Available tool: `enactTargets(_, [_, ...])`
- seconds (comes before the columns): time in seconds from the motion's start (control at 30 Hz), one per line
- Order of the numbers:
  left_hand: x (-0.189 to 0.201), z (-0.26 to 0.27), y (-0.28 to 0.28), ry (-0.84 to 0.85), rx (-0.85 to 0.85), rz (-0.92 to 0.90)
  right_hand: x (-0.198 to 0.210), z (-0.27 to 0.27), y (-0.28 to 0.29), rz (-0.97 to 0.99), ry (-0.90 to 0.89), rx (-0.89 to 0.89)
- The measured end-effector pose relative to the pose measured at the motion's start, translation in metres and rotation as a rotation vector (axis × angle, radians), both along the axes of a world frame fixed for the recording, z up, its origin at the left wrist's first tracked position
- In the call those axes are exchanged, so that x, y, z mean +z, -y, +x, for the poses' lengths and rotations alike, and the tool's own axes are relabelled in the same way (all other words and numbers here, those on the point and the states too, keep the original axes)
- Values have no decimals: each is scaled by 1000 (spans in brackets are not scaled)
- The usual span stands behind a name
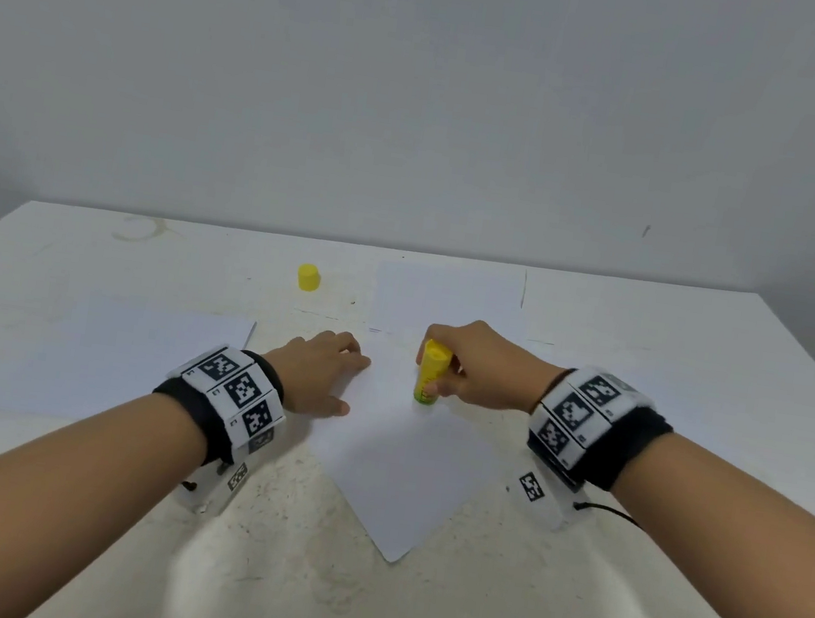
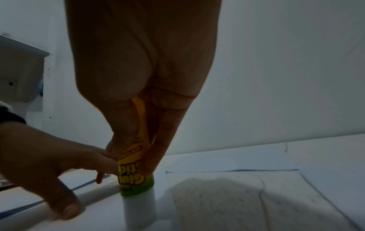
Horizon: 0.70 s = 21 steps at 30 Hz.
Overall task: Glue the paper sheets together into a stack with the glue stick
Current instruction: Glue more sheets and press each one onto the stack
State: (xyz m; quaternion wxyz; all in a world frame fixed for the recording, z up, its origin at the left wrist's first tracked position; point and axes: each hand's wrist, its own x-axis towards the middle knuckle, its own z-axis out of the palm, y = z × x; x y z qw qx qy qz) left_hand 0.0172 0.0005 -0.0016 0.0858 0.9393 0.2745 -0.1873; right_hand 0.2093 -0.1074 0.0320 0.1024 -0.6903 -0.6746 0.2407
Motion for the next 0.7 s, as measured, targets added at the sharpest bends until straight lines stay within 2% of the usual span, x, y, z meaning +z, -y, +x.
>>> enactTargets(0.2, [-2, 1, -2, -3, -9, 94, -4, 16, 37, 9, -12, 54])
enactTargets(0.57, [-9, -22, -14, -42, -60, 37, -5, 33, 68, -41, -44, 113])
enactTargets(0.67, [-9, -31, -16, -44, -77, 23, 5, 40, 63, -64, -22, 79])
enactTargets(0.7, [-8, -34, -15, -39, -70, 12, 10, 44, 60, -22, -101, 28])
